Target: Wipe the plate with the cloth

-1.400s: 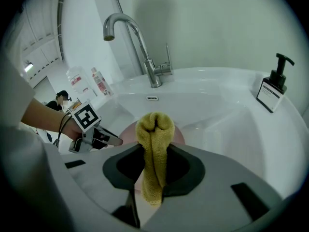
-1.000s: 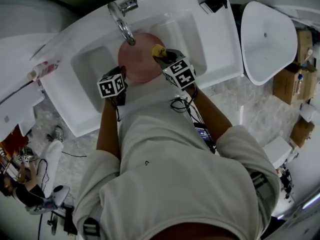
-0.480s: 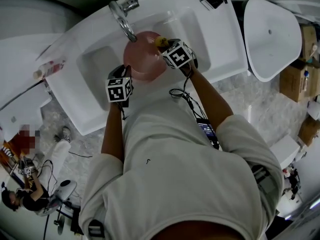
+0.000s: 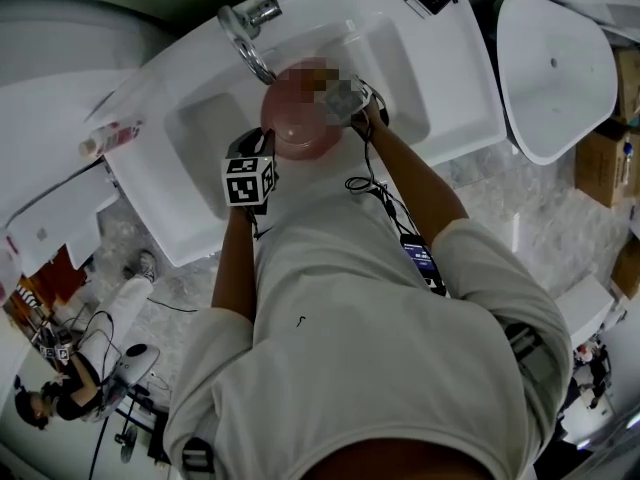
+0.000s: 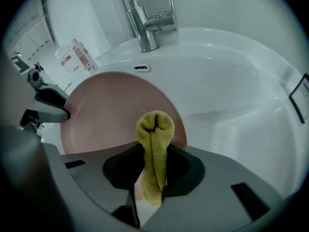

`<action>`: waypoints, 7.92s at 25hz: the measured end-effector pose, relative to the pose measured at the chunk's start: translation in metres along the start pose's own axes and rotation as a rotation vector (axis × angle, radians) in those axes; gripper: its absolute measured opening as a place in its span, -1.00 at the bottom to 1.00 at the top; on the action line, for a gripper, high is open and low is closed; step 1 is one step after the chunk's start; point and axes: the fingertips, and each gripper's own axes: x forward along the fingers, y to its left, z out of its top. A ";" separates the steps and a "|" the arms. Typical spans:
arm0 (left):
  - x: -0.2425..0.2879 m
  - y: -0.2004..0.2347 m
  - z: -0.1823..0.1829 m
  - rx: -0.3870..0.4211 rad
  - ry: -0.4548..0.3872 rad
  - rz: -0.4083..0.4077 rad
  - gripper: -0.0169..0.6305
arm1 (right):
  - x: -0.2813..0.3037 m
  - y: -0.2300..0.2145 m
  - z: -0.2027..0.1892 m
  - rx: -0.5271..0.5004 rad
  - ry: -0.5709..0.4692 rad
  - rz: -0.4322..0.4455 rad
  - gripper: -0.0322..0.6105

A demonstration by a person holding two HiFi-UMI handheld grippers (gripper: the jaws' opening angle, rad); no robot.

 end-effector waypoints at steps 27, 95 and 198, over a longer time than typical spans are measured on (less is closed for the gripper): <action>-0.010 -0.009 0.002 0.032 0.008 -0.027 -0.63 | -0.013 0.112 0.037 -0.177 -0.155 0.208 -0.62; -0.005 -0.013 -0.009 0.035 0.054 -0.056 -0.68 | -0.005 0.010 0.030 -0.207 -0.057 -0.048 -0.61; 0.020 -0.009 -0.026 0.024 0.146 -0.068 -0.65 | 0.016 0.007 -0.043 -0.209 0.098 0.020 -0.60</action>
